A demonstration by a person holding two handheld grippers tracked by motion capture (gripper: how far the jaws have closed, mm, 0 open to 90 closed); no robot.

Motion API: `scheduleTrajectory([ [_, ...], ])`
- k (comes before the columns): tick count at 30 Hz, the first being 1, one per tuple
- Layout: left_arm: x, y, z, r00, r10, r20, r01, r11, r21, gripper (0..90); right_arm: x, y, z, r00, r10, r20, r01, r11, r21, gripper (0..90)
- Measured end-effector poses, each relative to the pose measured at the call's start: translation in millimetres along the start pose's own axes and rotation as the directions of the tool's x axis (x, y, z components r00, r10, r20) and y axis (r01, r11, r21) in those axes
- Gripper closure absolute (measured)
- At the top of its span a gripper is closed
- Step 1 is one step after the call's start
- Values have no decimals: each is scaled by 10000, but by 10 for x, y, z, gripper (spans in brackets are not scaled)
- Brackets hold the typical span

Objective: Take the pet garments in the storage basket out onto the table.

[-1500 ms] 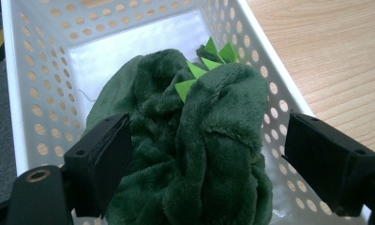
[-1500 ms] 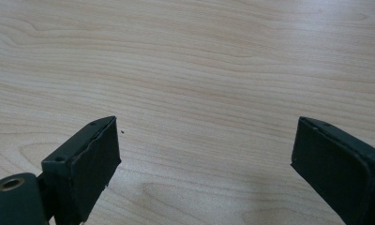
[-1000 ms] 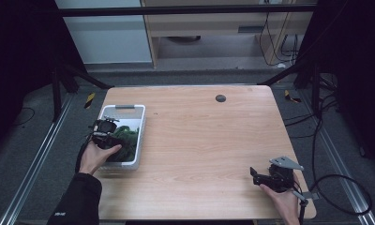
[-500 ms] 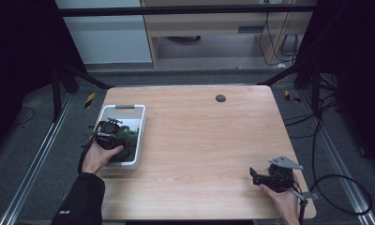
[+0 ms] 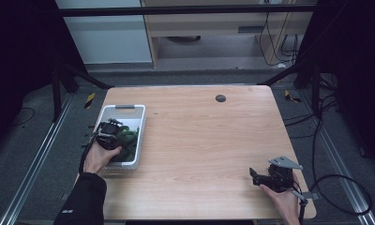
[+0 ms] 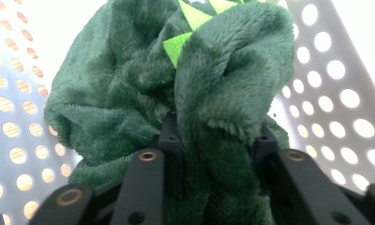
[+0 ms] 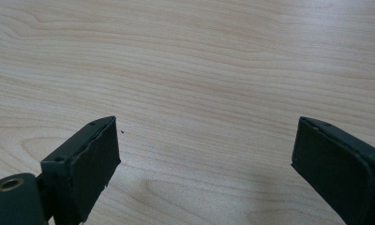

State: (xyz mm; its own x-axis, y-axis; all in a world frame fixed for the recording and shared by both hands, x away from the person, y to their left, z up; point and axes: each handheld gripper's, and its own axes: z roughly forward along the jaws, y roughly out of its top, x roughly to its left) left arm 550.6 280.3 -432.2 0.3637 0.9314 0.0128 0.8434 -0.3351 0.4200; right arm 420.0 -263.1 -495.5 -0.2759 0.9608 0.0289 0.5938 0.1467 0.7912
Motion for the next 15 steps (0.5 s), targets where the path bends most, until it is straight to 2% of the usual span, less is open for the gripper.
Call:
scheduleTrajectory([
  [7,51,-44,-50,9999,-96,32,97,9995,-294,764,-4,-1,0,10000,-1,9,1,10000,16,78],
  [15,129,-68,-204,9997,-240,79,244,9974,-683,781,-6,-4,-1,10000,-17,27,17,10000,21,78],
])
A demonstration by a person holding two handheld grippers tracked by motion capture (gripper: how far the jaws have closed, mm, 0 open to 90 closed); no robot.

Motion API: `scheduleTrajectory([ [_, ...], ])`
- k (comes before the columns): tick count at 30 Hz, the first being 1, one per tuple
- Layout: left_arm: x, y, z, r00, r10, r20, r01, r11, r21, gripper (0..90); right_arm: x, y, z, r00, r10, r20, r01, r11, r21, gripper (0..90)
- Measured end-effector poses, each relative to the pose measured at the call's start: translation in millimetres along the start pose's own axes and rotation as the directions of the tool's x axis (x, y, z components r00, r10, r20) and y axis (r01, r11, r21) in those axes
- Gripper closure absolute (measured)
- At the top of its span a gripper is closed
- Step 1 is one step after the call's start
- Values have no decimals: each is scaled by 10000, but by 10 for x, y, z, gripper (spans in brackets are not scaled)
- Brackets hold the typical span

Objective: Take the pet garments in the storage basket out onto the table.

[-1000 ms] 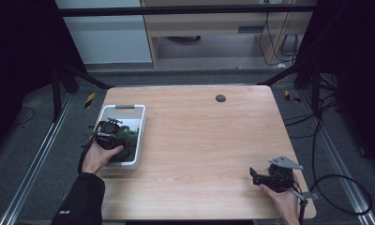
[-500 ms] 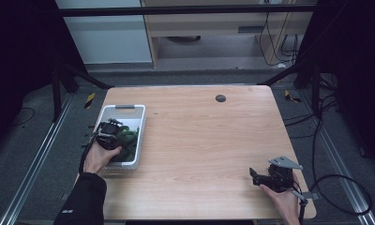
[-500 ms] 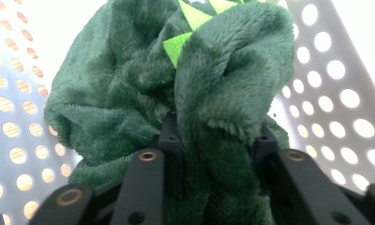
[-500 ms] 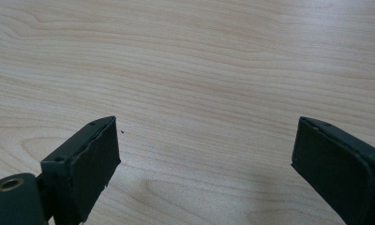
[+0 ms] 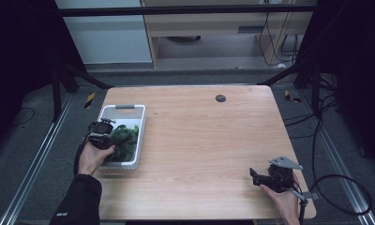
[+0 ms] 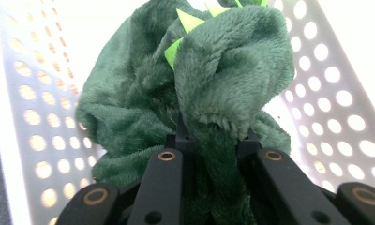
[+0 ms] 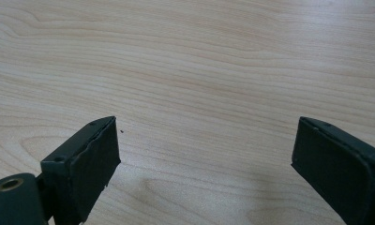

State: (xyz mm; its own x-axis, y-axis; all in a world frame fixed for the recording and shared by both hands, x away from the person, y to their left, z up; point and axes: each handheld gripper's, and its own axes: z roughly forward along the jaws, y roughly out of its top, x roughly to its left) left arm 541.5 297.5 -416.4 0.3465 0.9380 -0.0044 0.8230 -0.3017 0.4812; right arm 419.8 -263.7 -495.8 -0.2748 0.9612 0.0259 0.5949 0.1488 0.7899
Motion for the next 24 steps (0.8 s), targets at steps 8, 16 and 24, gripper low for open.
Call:
scheduleTrajectory([
  [8,41,19,-217,10000,46,-42,-47,9992,-394,783,-1,0,-3,10000,10,-1,-10,10000,-2,77],
  [16,44,48,-419,9996,258,-64,-262,9971,-709,784,-1,0,-4,10000,-2,-4,2,10000,-10,78],
  [24,7,72,-592,9985,539,-32,-540,9937,-982,784,-2,-1,-3,10000,-30,11,30,10000,-21,77],
])
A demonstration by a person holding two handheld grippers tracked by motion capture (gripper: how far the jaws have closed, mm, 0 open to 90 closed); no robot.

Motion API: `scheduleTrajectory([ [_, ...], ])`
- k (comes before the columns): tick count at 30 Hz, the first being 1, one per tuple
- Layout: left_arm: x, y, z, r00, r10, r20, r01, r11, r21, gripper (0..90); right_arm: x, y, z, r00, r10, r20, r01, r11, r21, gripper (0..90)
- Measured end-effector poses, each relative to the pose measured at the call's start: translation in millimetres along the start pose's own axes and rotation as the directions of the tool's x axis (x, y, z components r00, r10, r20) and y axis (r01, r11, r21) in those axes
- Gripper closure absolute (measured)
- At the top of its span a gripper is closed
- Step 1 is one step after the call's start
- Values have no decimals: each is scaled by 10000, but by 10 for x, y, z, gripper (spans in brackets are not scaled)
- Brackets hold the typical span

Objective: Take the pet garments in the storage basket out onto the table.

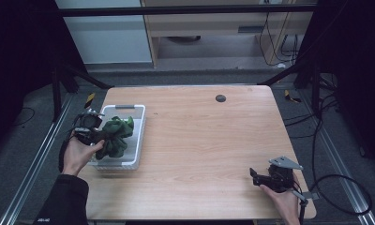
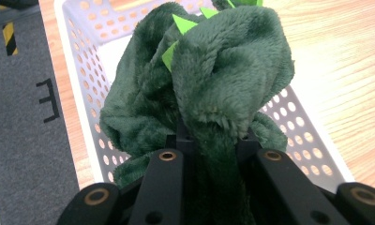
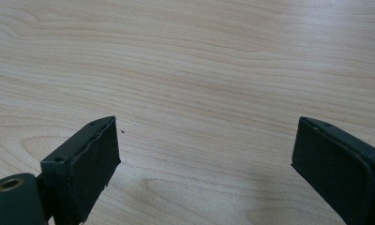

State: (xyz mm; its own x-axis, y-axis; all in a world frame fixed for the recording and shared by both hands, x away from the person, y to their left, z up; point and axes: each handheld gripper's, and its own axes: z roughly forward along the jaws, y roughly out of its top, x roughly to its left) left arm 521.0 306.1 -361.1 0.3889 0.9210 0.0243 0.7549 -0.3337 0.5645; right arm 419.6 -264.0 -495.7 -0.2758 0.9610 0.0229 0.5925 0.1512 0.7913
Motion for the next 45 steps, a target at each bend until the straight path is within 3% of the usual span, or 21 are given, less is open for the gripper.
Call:
scheduleTrajectory([
  [15,-56,53,-182,9992,390,87,-387,9988,-315,785,4,0,-7,10000,-23,-26,23,10000,-68,77],
  [24,-178,105,-295,9965,804,209,-793,9957,-486,784,5,3,-13,10000,9,-22,-9,9999,-123,77],
  [35,-363,204,-445,9883,1503,273,-1481,9866,-684,785,-1,2,-15,9999,-103,63,104,9997,-224,77],
  [45,-571,257,-529,9746,2168,558,-2124,9743,-753,784,-1,4,-19,9999,-108,64,110,9996,-273,77],
])
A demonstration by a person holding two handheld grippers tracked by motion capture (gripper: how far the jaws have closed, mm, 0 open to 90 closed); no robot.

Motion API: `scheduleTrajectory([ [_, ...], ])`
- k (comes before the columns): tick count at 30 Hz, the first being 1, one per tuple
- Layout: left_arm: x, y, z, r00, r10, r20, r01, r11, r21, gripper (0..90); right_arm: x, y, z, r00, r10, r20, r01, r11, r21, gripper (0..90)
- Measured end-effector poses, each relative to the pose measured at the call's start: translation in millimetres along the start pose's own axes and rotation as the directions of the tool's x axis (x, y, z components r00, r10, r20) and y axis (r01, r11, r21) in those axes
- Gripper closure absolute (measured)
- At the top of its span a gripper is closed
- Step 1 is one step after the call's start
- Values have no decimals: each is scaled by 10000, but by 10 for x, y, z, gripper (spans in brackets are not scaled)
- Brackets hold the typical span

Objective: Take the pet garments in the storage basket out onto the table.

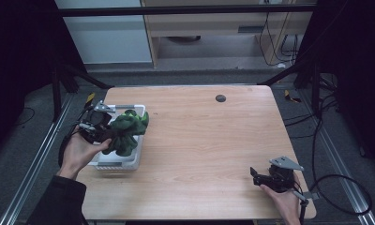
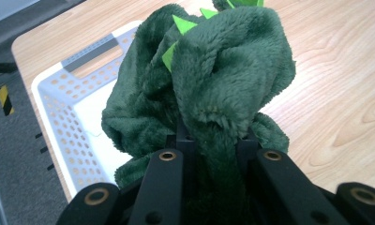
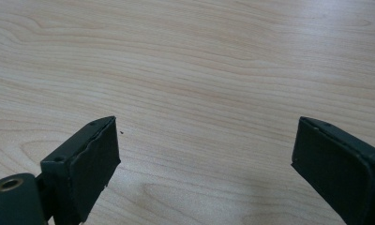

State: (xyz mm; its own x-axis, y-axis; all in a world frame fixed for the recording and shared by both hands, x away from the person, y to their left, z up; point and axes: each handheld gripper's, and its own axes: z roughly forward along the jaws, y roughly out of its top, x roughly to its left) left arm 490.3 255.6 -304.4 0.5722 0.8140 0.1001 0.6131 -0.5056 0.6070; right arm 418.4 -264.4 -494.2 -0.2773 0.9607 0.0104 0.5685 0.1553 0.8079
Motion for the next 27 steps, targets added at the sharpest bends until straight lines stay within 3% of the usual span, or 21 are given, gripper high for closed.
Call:
scheduleTrajectory([
  [15,-221,104,5,9975,580,393,-580,9983,2,785,-1,3,-7,10000,42,-47,-42,10000,-46,77],
  [27,-469,186,109,9895,1198,804,-1205,9927,32,784,-10,5,-13,10000,-21,6,21,9998,-185,78],
])
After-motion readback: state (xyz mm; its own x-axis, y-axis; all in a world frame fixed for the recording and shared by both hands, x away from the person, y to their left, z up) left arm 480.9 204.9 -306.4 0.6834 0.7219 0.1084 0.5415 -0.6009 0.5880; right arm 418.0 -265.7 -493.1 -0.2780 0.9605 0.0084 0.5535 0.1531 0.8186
